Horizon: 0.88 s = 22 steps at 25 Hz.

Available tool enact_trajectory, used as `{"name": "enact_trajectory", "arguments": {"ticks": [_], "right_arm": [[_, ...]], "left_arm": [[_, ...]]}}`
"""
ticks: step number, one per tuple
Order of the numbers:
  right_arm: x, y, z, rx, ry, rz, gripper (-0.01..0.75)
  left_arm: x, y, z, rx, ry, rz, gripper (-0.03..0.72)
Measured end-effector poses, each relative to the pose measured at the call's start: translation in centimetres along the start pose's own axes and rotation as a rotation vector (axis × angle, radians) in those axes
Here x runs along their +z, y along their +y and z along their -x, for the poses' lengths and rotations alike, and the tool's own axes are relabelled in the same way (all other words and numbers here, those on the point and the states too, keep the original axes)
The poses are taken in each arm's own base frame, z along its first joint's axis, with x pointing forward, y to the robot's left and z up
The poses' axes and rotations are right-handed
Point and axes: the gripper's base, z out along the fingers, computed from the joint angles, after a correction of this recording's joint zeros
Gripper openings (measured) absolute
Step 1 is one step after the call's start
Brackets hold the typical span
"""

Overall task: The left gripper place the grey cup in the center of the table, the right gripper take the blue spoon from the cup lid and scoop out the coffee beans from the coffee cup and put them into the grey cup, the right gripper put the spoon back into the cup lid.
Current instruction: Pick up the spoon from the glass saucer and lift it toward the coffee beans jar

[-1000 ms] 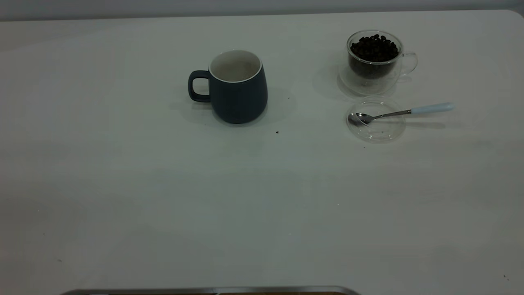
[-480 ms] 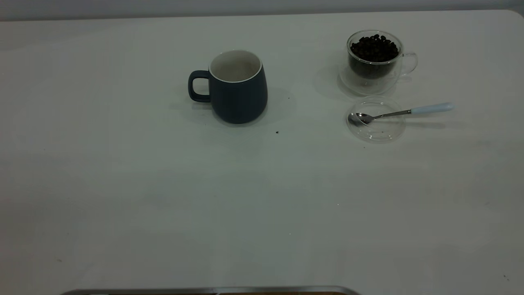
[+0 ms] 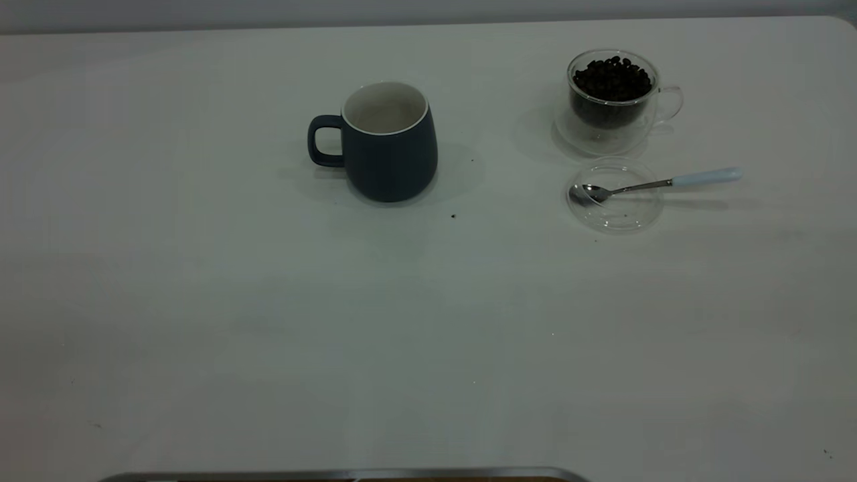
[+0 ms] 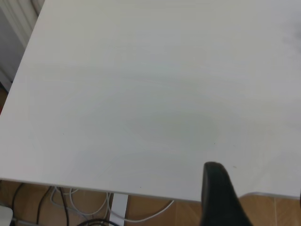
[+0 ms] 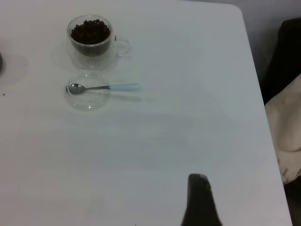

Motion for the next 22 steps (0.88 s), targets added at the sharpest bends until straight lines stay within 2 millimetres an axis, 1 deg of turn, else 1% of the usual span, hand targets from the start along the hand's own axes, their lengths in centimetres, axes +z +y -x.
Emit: {"name": "enact_trajectory", "arguments": {"ticks": [16,22], "right_arm": [[0.0,0.0,0.0,0.002,0.000,0.005,0.562],[0.0,1.1,0.1,0.057,0.007,0.118,0.562]], "left_arm": [[0.0,0.0,0.0,0.000,0.001,0.000,0.474],[0.0,0.0,0.0,0.000,0.001,0.000,0.474]]}}
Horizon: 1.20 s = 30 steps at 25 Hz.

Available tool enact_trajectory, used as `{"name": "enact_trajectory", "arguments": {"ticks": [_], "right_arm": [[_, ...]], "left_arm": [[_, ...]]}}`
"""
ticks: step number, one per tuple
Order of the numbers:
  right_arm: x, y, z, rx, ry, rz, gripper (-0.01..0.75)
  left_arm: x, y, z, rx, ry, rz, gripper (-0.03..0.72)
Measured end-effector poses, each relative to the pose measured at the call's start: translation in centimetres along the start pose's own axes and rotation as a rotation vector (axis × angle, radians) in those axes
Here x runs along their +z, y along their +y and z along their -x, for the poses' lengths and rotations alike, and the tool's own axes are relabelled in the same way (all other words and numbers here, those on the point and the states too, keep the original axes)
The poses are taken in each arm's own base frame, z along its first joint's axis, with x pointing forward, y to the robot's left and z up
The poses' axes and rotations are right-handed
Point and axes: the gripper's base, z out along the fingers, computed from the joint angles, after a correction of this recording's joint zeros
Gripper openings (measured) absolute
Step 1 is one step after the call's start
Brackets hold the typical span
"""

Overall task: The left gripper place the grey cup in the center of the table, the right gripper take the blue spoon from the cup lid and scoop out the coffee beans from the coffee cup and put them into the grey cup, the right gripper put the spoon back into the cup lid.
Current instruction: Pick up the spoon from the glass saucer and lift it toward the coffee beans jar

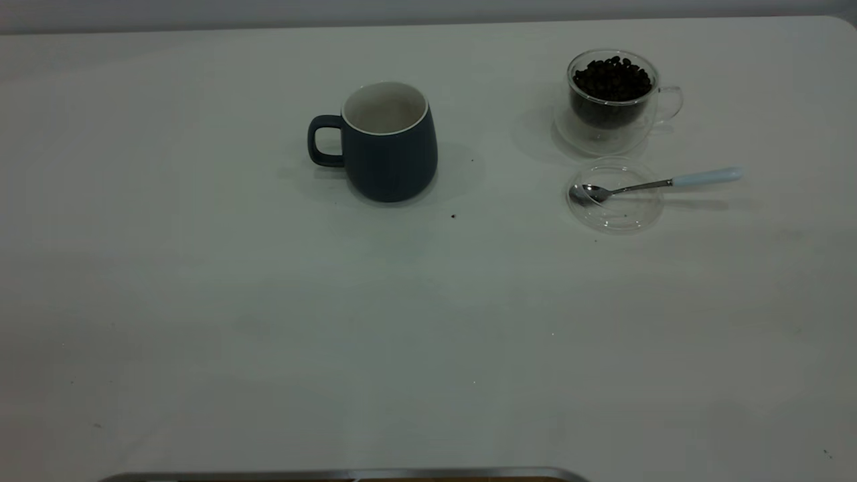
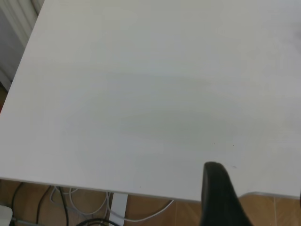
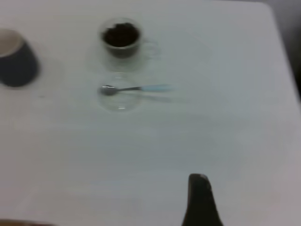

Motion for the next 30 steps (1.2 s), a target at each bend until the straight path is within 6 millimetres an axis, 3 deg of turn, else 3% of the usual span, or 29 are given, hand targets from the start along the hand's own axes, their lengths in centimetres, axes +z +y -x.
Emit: {"name": "enact_trajectory", "arguments": {"ticks": [4,8,12,18,22,30], "right_arm": [[0.9,0.7,0.7,0.046,0.058,0.075,0.562],[3.1,1.1,2.5,0.075,0.136,0.129,0.562],[6.5,1.1,4.7,0.014,0.170,0.151,0.562],[13.2,0.7,6.5,-0.008,0.237,0.153,0.562],[18.0,0.3,6.4,0.013,0.284,0.143,0.562],[26.4,-1.2,3.3,0.138,0.413,0.012,0.562]], "left_arm": [[0.0,0.0,0.0,0.000,0.000,-0.001,0.474],[0.0,0.0,0.0,0.000,0.000,-0.001,0.474],[0.0,0.0,0.0,0.003,0.000,-0.001,0.474],[0.0,0.0,0.0,0.003,0.000,-0.001,0.474],[0.0,0.0,0.0,0.003,0.000,-0.001,0.474],[0.0,0.0,0.0,0.003,0.000,-0.001,0.474]]}}
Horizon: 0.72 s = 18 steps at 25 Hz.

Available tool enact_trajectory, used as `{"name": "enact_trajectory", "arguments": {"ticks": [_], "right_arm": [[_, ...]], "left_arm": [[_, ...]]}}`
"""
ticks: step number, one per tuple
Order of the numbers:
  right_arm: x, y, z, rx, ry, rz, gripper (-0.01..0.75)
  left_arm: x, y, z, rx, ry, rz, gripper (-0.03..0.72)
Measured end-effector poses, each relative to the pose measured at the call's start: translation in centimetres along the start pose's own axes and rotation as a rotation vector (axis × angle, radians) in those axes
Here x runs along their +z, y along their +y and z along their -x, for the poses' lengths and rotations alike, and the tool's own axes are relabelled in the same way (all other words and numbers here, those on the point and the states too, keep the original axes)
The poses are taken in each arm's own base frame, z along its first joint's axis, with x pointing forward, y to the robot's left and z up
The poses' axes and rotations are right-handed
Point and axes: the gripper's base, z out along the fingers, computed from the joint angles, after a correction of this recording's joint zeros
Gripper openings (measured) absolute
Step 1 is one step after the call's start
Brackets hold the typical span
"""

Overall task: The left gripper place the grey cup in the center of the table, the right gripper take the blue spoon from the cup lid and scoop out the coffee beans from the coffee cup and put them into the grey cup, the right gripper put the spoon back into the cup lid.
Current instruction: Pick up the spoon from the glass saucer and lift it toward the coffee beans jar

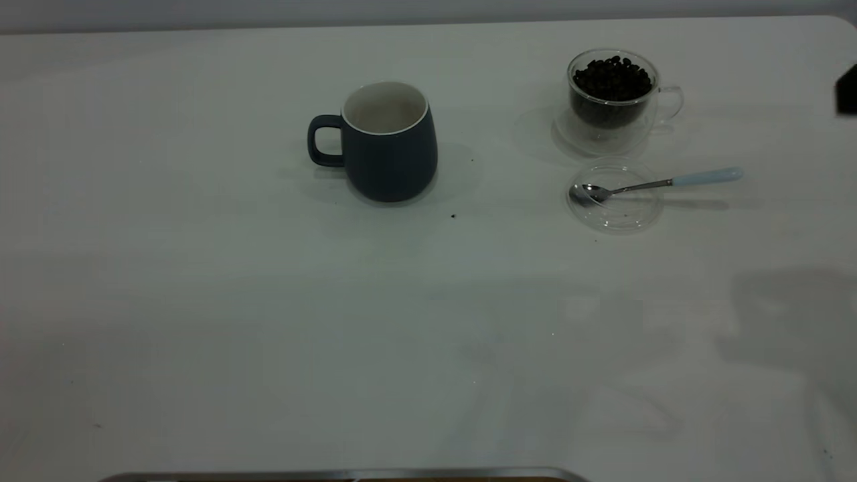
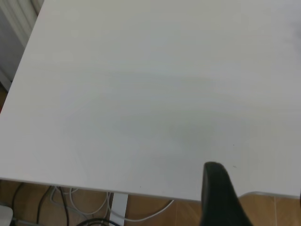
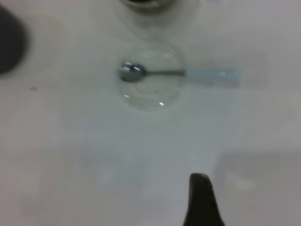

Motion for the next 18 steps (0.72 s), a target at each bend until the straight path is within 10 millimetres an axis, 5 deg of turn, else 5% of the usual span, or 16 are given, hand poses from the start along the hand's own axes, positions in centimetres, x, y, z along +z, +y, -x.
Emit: {"name": "enact_trajectory", "arguments": {"ticks": [11,18], "right_arm": [[9.3,-0.2,4.2,-0.041,0.160,0.075,0.562],[13.6,-5.7,6.8,0.127,0.185,0.117,0.562]], "left_arm": [[0.0,0.0,0.0,-0.001,0.000,0.000,0.474],[0.0,0.0,0.0,-0.002,0.000,0.000,0.474]]}}
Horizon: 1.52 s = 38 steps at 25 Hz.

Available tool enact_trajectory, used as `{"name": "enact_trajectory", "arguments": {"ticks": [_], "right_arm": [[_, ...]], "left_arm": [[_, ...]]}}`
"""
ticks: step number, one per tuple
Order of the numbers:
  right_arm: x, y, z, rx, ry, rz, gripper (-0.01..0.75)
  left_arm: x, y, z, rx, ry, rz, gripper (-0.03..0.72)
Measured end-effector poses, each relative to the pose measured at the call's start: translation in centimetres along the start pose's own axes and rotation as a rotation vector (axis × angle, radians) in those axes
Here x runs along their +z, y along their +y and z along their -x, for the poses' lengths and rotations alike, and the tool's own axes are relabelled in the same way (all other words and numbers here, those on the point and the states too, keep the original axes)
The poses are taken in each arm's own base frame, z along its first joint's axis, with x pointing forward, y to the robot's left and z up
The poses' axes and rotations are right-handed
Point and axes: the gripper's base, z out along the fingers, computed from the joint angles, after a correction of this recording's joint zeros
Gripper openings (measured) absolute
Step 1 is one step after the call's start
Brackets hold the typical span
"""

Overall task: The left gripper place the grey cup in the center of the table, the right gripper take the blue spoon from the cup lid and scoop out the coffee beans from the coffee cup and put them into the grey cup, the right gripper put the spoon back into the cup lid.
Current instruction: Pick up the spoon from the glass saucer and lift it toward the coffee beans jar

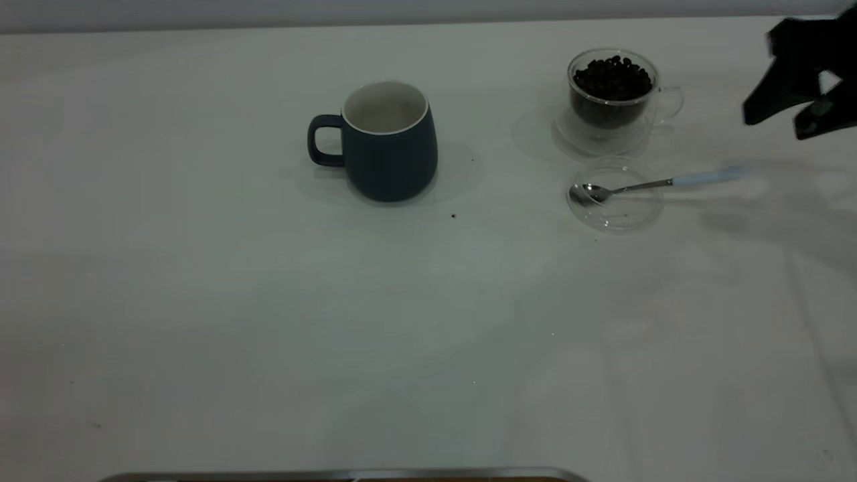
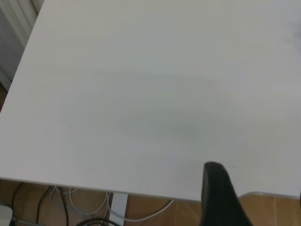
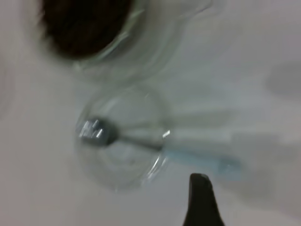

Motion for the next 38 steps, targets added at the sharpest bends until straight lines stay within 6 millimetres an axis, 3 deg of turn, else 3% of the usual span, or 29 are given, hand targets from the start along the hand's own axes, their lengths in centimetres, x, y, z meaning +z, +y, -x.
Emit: {"name": "enact_trajectory", "arguments": {"ticks": [6,13,26,38], "right_arm": [[1.0,-3.5,1.5,0.033,0.041,0.152,0.562],[3.9,-6.0,-0.1,0.132,0.067,0.319,0.562],[8.3,-6.8,-3.0,0.239,0.102,0.428,0.562],[9.3,-5.3,-3.2,0.234,0.078,0.521,0.560]], "left_arm": [[0.0,0.0,0.0,0.000,0.000,0.000,0.474],[0.0,0.0,0.0,0.000,0.000,0.000,0.474],[0.0,0.0,0.0,0.000,0.000,0.000,0.474],[0.0,0.0,0.0,0.003,0.000,0.000,0.474]]}}
